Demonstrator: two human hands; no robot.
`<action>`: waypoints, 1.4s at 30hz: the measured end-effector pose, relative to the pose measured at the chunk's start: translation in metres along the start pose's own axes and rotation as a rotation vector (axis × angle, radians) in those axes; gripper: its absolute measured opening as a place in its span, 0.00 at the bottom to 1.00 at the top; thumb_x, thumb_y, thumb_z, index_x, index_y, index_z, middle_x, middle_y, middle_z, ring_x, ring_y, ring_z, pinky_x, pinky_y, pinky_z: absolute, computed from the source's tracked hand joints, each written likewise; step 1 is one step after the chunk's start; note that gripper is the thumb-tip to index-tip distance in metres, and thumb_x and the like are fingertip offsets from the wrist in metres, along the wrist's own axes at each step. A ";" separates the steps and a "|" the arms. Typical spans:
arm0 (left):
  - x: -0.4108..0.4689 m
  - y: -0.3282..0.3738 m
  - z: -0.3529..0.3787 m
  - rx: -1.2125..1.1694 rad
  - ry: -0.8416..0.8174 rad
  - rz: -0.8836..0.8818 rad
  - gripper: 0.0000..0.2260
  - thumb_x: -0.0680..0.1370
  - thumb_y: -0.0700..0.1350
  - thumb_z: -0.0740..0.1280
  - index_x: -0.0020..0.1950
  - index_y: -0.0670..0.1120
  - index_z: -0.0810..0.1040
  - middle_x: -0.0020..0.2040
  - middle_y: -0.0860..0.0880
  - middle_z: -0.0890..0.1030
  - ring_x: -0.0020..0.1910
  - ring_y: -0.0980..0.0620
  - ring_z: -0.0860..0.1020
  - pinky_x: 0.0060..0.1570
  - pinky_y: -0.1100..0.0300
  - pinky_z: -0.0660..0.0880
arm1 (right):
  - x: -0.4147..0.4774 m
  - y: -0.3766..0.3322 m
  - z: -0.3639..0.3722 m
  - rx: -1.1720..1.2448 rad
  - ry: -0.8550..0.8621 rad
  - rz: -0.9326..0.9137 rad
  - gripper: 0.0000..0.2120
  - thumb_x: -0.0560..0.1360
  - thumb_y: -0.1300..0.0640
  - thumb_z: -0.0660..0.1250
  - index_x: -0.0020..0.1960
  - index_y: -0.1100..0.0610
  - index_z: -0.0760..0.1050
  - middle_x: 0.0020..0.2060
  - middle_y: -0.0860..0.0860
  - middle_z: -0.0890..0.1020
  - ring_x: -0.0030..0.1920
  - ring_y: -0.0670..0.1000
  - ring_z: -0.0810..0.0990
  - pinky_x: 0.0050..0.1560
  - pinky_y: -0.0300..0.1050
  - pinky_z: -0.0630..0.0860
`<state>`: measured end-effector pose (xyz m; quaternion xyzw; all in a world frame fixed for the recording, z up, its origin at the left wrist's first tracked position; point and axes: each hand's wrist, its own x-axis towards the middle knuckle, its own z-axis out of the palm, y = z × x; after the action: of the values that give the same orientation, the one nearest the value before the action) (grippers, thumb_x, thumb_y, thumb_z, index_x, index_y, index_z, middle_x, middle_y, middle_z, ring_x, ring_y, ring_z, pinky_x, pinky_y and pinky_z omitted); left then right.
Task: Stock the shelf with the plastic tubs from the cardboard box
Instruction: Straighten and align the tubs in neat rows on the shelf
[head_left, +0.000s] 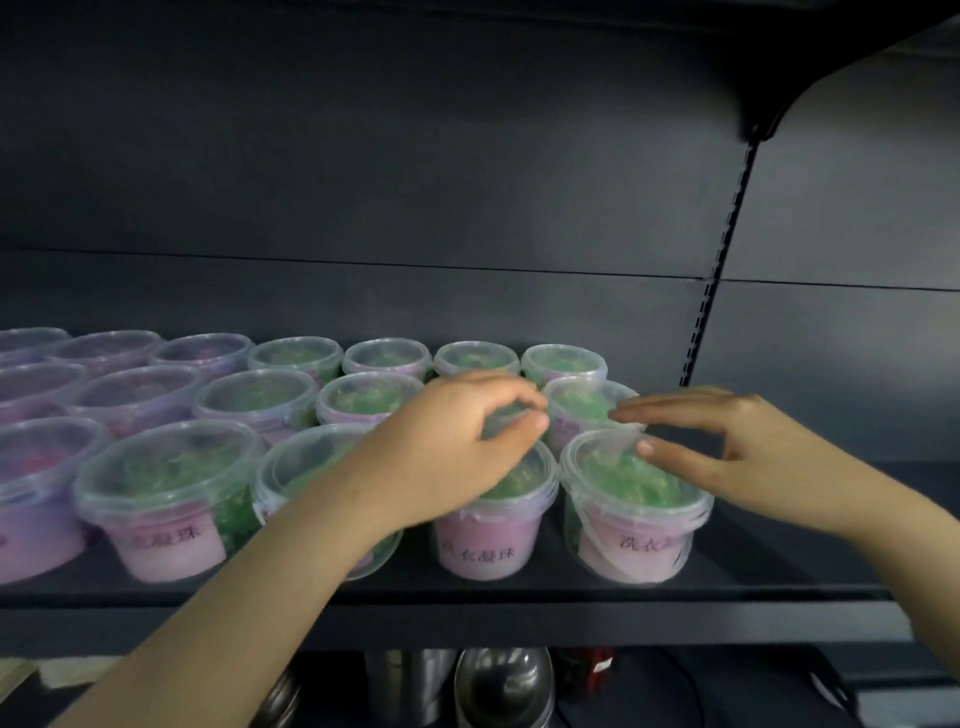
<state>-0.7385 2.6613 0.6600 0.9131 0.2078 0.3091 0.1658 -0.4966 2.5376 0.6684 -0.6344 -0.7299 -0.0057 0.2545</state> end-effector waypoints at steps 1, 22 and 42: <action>-0.009 0.000 0.001 0.117 -0.025 0.033 0.18 0.76 0.61 0.57 0.61 0.58 0.76 0.62 0.66 0.74 0.61 0.71 0.68 0.58 0.74 0.63 | -0.010 -0.005 0.001 -0.027 0.000 0.004 0.20 0.71 0.35 0.62 0.62 0.37 0.76 0.58 0.25 0.74 0.63 0.28 0.68 0.61 0.21 0.61; -0.049 -0.008 0.021 0.398 0.008 0.036 0.15 0.77 0.59 0.61 0.63 0.59 0.74 0.61 0.60 0.77 0.60 0.55 0.73 0.56 0.58 0.70 | -0.044 -0.035 0.034 -0.091 0.099 0.226 0.14 0.70 0.46 0.73 0.56 0.38 0.80 0.56 0.34 0.79 0.57 0.38 0.72 0.55 0.18 0.58; -0.087 -0.029 -0.033 0.390 0.012 -0.027 0.26 0.73 0.65 0.56 0.69 0.58 0.71 0.69 0.62 0.69 0.70 0.61 0.65 0.69 0.65 0.55 | -0.030 -0.056 0.041 -0.087 0.162 -0.054 0.16 0.72 0.47 0.72 0.59 0.47 0.81 0.56 0.39 0.81 0.61 0.41 0.75 0.66 0.38 0.67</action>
<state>-0.8302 2.6503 0.6288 0.9231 0.2772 0.2664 -0.0114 -0.5612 2.5124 0.6391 -0.6223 -0.7229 -0.0958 0.2846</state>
